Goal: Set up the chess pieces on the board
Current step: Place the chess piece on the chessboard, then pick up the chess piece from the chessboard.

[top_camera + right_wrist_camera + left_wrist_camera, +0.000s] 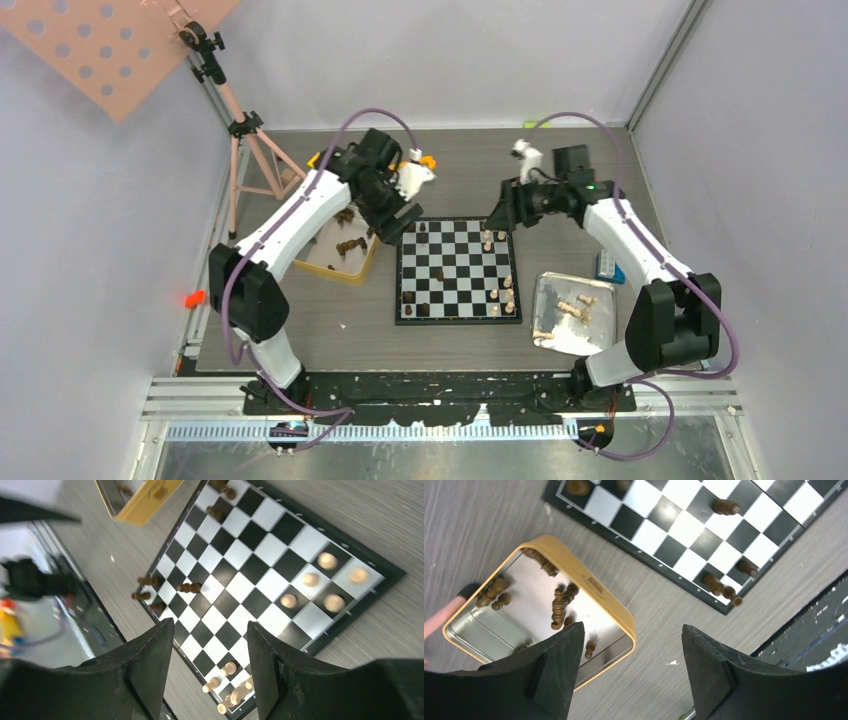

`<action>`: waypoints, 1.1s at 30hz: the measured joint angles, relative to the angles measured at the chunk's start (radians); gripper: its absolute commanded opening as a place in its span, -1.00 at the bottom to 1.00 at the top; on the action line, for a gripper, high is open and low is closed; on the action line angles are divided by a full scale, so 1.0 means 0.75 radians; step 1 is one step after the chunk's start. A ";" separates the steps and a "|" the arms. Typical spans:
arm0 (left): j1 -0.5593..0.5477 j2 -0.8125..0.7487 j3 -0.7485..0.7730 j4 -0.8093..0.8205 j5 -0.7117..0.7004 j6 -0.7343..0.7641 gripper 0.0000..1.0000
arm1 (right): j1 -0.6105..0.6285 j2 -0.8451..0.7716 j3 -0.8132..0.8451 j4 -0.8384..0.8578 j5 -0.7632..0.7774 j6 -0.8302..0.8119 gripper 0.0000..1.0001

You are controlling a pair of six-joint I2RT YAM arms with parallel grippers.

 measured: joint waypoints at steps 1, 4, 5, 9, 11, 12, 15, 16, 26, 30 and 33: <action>0.040 -0.023 -0.030 0.035 0.013 -0.024 0.49 | 0.077 -0.004 0.013 -0.022 0.055 -0.046 0.23; 0.154 -0.065 -0.109 0.130 0.054 -0.101 0.49 | 0.292 0.010 0.050 -0.077 0.193 -0.154 0.23; 0.189 -0.072 -0.130 0.157 0.067 -0.127 0.49 | 0.356 0.022 0.067 -0.098 0.235 -0.184 0.23; 0.308 -0.103 -0.197 0.234 0.119 -0.205 0.50 | 0.533 0.120 0.137 -0.144 0.358 -0.269 0.23; 0.349 -0.117 -0.214 0.258 0.141 -0.231 0.51 | 0.600 0.188 0.166 -0.158 0.410 -0.299 0.23; 0.367 -0.126 -0.222 0.269 0.151 -0.240 0.51 | 0.630 0.223 0.175 -0.164 0.436 -0.311 0.23; 0.394 -0.154 -0.242 0.293 0.174 -0.264 0.51 | 0.696 0.310 0.191 -0.189 0.494 -0.339 0.20; 0.396 -0.165 -0.251 0.300 0.181 -0.267 0.51 | 0.717 0.343 0.198 -0.198 0.512 -0.347 0.18; 0.396 -0.191 -0.277 0.322 0.230 -0.273 0.53 | 0.800 0.510 0.278 -0.227 0.591 -0.390 -0.22; 0.396 -0.191 -0.278 0.327 0.236 -0.273 0.53 | 0.809 0.535 0.292 -0.228 0.615 -0.401 -0.43; 0.396 -0.191 -0.278 0.328 0.237 -0.273 0.53 | 0.809 0.544 0.297 -0.229 0.628 -0.404 -0.67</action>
